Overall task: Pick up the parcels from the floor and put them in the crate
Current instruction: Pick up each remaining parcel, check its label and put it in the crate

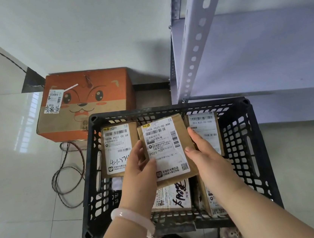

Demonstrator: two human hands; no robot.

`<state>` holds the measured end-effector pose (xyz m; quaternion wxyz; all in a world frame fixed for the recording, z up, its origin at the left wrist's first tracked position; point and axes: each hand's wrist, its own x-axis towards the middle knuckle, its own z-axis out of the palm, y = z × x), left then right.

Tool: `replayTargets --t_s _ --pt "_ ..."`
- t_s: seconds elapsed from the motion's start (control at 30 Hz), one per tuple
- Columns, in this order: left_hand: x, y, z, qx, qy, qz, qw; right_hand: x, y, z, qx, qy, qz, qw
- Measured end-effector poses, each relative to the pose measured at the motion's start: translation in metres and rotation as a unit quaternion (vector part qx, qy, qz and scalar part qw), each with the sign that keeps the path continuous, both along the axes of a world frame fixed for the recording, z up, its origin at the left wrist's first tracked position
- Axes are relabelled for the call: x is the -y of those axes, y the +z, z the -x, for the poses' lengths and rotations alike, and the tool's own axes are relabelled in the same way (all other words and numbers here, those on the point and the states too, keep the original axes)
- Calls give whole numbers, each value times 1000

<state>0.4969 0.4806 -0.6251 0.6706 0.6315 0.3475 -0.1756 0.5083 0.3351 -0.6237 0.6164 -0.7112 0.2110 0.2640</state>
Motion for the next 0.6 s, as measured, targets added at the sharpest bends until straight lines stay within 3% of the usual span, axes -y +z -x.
replayTargets --t_s 0.27,0.6 --pt "0 -6 6 1 22 10 1000 14 -13 -1 -9 -19 66 998" --pt "6 -20 3 34 13 -14 999 12 -14 -25 9 -35 43 998"
